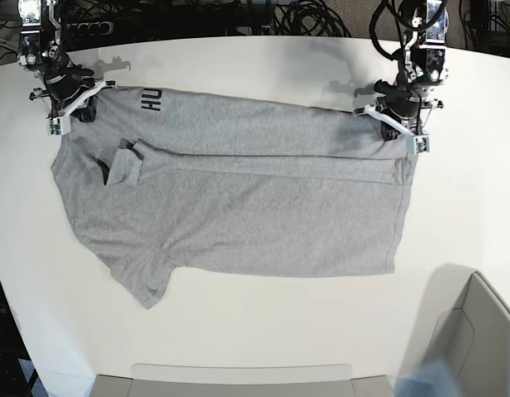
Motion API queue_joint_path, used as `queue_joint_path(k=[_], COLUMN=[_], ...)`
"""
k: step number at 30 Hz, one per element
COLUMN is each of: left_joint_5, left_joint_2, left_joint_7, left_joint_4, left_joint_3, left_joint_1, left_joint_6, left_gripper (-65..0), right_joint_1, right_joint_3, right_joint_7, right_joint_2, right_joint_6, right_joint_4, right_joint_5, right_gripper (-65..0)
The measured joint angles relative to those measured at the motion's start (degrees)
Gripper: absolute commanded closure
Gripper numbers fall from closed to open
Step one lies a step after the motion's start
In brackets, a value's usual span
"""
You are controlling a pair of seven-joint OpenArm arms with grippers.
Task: Fold the T-shirt properly
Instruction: 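Release the folded edge and raise both grippers, then move both grippers down to the hem corners of the shirt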
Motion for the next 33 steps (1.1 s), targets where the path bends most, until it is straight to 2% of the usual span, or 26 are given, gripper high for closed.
queue_joint_path(k=[5, 15, 17, 20, 22, 26, 33], left_joint_5=[0.4, 0.8, 0.8, 0.3, 1.0, 1.1, 1.0], left_joint_2=[-0.1, -0.1, -0.1, 1.3, 2.5, 2.3, 2.3], left_joint_7=[-0.3, -2.2, -1.1, 6.2, 7.9, 7.7, 11.8], left_joint_4=[4.7, 8.5, 10.1, 14.8, 18.2, 20.2, 22.8], left_joint_3=[-0.2, -0.3, -0.7, -4.7, -6.6, -7.2, -7.2], left_joint_1=[6.8, 15.5, 16.6, 18.4, 18.7, 16.4, 10.6], left_joint_6=[0.7, 0.7, 0.9, 0.9, 2.4, 2.0, 1.9], left_gripper=[0.0, 0.0, 0.0, 0.0, 0.0, 0.0, 0.0], right_joint_1=[-3.5, -7.1, -7.1, -7.1, -7.4, -5.5, -4.2], right_joint_3=[0.7, 0.8, 0.8, 0.8, 0.7, 0.7, 6.3], right_joint_7=[0.5, 1.0, 0.4, -0.3, 0.7, 1.2, 0.8], right_joint_2=[2.4, 3.0, 3.1, 2.8, 2.2, 2.3, 2.2], right_joint_6=[0.0, -0.5, -0.5, -0.5, -0.7, -1.0, -0.7], right_joint_4=[0.3, 2.3, 2.8, 4.4, 5.8, 9.0, 14.1], right_joint_5=[0.2, 0.0, -0.2, -0.7, -1.1, -1.1, -0.9], right_gripper=[-1.9, -1.9, -2.0, -2.1, -2.1, -2.1, -2.1])
